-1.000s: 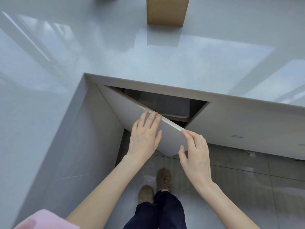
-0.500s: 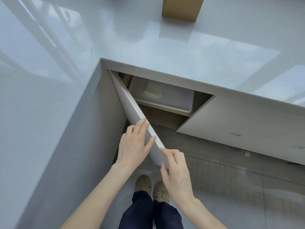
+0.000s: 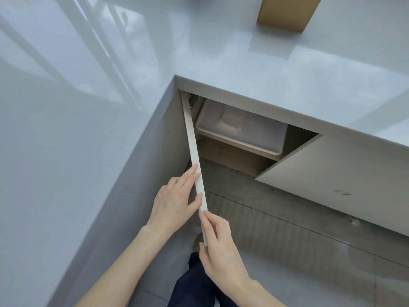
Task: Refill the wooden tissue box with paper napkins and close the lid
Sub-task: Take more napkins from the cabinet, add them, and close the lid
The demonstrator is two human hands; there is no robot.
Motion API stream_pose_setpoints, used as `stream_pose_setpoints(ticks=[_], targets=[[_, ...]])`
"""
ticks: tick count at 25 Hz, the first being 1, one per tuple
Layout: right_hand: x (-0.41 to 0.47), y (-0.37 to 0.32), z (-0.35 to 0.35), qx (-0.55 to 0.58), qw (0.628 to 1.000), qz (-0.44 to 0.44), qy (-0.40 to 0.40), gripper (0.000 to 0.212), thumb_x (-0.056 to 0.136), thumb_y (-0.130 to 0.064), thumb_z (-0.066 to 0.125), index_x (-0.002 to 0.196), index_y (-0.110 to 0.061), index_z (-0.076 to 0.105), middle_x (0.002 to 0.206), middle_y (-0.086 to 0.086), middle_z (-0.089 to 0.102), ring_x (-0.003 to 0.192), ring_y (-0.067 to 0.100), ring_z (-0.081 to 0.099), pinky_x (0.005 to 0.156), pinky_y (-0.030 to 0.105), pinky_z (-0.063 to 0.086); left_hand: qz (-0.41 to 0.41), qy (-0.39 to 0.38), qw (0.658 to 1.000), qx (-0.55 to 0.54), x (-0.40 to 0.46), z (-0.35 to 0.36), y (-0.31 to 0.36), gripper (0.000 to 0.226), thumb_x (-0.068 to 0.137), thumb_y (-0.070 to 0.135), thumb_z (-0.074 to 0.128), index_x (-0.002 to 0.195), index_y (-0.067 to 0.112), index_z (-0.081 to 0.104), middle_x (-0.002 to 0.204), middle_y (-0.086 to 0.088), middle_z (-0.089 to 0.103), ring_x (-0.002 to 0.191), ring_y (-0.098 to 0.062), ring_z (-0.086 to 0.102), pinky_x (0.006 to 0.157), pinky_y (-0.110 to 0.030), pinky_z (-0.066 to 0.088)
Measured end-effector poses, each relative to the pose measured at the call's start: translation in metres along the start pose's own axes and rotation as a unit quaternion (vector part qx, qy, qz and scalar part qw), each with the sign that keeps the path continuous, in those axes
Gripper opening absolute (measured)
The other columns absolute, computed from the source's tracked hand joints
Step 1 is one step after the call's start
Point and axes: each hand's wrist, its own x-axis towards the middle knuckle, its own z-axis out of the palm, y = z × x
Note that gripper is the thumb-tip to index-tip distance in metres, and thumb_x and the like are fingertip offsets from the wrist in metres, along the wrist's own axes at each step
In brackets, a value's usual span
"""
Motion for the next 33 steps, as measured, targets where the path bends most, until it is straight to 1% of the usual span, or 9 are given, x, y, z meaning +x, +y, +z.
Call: stream_pose_setpoints(ticks=[7, 10, 14, 16, 21, 23, 25, 29, 33], targets=[[0.022, -0.036, 0.026, 0.012, 0.999, -0.038, -0.028, 0.078, 0.063, -0.021, 0.074, 0.132, -0.009, 0.039, 0.127, 0.001, 0.037, 0.113, 0.013, 0.041, 0.082, 0.020, 0.054, -0.011, -0.048, 0.998, -0.040, -0.012, -0.017, -0.042, 0.044, 0.091, 0.028, 0.043, 0.135, 0.026, 0.042, 0.143, 0.035, 0.008, 0.116, -0.008, 0.052, 0.082, -0.030, 0.050], [0.030, -0.050, 0.040, 0.010, 0.999, -0.036, -0.021, 0.076, 0.059, -0.022, 0.074, 0.126, -0.009, 0.043, 0.125, 0.002, 0.038, 0.111, 0.015, 0.042, 0.080, 0.020, 0.054, 0.016, -0.040, 0.997, -0.060, -0.013, -0.021, -0.060, 0.058, 0.081, 0.043, 0.029, 0.133, 0.022, 0.046, 0.143, 0.033, 0.012, 0.123, -0.008, 0.048, 0.089, -0.032, 0.050], [0.033, -0.061, 0.051, 0.009, 1.000, -0.019, -0.013, 0.075, 0.054, -0.022, 0.073, 0.124, -0.009, 0.048, 0.126, 0.003, 0.039, 0.112, 0.014, 0.043, 0.081, 0.019, 0.054, 0.027, -0.045, 0.996, -0.067, -0.014, -0.018, -0.068, 0.048, 0.087, 0.028, 0.039, 0.133, 0.015, 0.046, 0.145, 0.027, 0.011, 0.126, -0.013, 0.045, 0.098, -0.032, 0.044], [0.032, -0.062, 0.053, 0.007, 1.000, -0.017, -0.012, 0.077, 0.055, -0.022, 0.071, 0.127, -0.009, 0.048, 0.128, 0.002, 0.038, 0.114, 0.013, 0.043, 0.082, 0.018, 0.054, 0.041, -0.046, 0.997, -0.054, -0.013, -0.019, -0.070, 0.055, 0.084, 0.037, 0.030, 0.131, 0.013, 0.048, 0.146, 0.024, 0.012, 0.122, -0.013, 0.045, 0.095, -0.034, 0.047], [0.029, -0.053, 0.045, -0.006, 0.999, -0.034, -0.014, 0.073, 0.063, -0.033, 0.068, 0.129, -0.013, 0.044, 0.130, 0.001, 0.042, 0.113, 0.011, 0.045, 0.089, 0.019, 0.051, 0.075, 0.015, 0.994, 0.080, -0.007, -0.020, -0.063, 0.033, 0.076, 0.021, 0.050, 0.106, 0.011, 0.062, 0.129, -0.006, 0.060, 0.101, -0.014, 0.042, 0.069, -0.036, 0.056], [0.031, -0.043, 0.037, -0.020, 0.998, -0.051, -0.014, 0.070, 0.069, -0.041, 0.061, 0.132, -0.013, 0.043, 0.129, 0.001, 0.049, 0.115, 0.011, 0.046, 0.093, 0.022, 0.049, 0.074, 0.045, 0.990, 0.113, 0.002, -0.022, -0.057, 0.033, 0.069, 0.012, 0.069, 0.102, 0.011, 0.064, 0.118, -0.006, 0.066, 0.104, -0.016, 0.043, 0.071, -0.037, 0.054], [0.036, -0.029, 0.025, -0.050, 0.998, -0.047, -0.009, 0.068, 0.074, -0.044, 0.057, 0.133, -0.014, 0.042, 0.130, 0.002, 0.056, 0.119, 0.011, 0.046, 0.098, 0.026, 0.048, 0.085, 0.061, 0.985, 0.140, 0.010, -0.023, -0.050, 0.033, 0.072, 0.014, 0.066, 0.105, 0.011, 0.064, 0.116, -0.005, 0.067, 0.111, -0.017, 0.043, 0.083, -0.036, 0.046], [0.056, 0.006, 0.000, -0.130, 0.991, 0.028, -0.012, 0.066, 0.077, -0.046, 0.048, 0.135, -0.014, 0.042, 0.139, 0.001, 0.051, 0.130, 0.012, 0.035, 0.115, 0.030, 0.023, 0.077, 0.041, 0.983, 0.163, 0.034, -0.019, -0.033, 0.039, 0.076, 0.019, 0.066, 0.114, 0.010, 0.062, 0.120, -0.008, 0.065, 0.119, -0.024, 0.052, 0.098, -0.036, 0.033], [0.079, 0.041, -0.023, -0.186, 0.979, 0.075, -0.041, 0.070, 0.076, -0.048, 0.043, 0.137, -0.014, 0.040, 0.145, 0.005, 0.045, 0.136, 0.019, 0.032, 0.112, 0.033, 0.003, 0.048, -0.011, 0.981, 0.187, 0.058, -0.008, -0.010, 0.053, 0.079, 0.035, 0.037, 0.120, 0.010, 0.059, 0.124, -0.010, 0.063, 0.117, -0.031, 0.057, 0.101, -0.041, 0.030]])
